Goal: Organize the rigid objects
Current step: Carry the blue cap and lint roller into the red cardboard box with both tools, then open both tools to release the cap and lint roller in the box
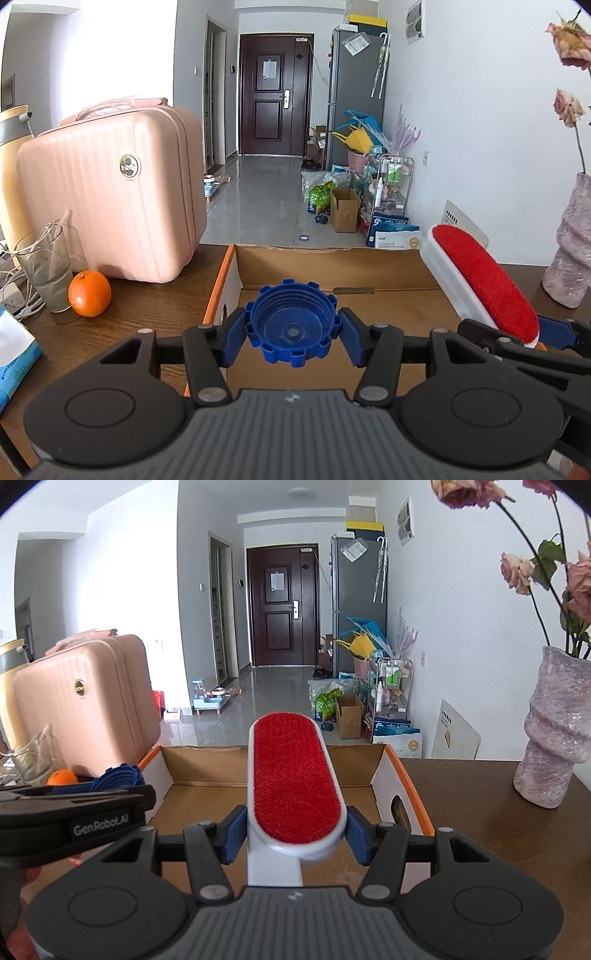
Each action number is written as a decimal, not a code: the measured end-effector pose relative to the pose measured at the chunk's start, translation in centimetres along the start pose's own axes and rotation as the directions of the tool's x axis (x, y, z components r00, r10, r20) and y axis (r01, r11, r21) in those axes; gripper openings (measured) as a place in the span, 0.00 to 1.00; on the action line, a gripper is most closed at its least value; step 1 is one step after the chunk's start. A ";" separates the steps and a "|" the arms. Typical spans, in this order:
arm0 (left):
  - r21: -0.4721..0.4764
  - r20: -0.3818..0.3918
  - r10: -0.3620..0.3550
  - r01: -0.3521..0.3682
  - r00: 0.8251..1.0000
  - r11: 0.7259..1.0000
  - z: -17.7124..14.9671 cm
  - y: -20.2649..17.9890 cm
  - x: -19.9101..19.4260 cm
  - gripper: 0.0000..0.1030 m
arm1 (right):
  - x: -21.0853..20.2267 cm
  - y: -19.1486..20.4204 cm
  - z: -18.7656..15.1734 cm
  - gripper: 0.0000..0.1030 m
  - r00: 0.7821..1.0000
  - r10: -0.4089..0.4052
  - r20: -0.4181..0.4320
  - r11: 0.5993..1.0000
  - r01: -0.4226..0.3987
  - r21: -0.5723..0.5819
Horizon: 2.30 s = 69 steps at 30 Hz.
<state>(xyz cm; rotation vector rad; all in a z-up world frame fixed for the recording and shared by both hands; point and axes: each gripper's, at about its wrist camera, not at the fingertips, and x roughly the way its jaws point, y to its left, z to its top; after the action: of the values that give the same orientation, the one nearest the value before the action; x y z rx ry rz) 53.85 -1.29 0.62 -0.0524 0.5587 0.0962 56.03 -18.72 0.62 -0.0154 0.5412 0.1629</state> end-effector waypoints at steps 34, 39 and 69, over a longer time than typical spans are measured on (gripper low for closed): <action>0.005 -0.028 0.071 -0.071 0.997 0.997 0.5 0.6 2.5 0.97 | 2.9 -2.1 1.8 0.87 0.998 -0.017 -0.055 0.999 0.019 0.049; 0.000 -0.030 0.076 -0.076 0.997 0.997 0.5 0.8 2.5 0.98 | 3.0 -2.0 1.8 0.91 0.998 -0.020 -0.053 0.998 0.023 0.052; -0.026 0.074 0.049 -0.047 0.996 0.999 -1.0 3.3 -5.4 1.00 | -5.3 -1.5 -0.8 1.00 0.997 -0.042 0.059 0.999 0.041 0.024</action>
<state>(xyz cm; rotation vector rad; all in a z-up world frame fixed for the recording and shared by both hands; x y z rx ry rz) 48.44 1.49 2.58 -0.0591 0.4842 0.1512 51.39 -21.03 2.56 0.0001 0.4828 0.1167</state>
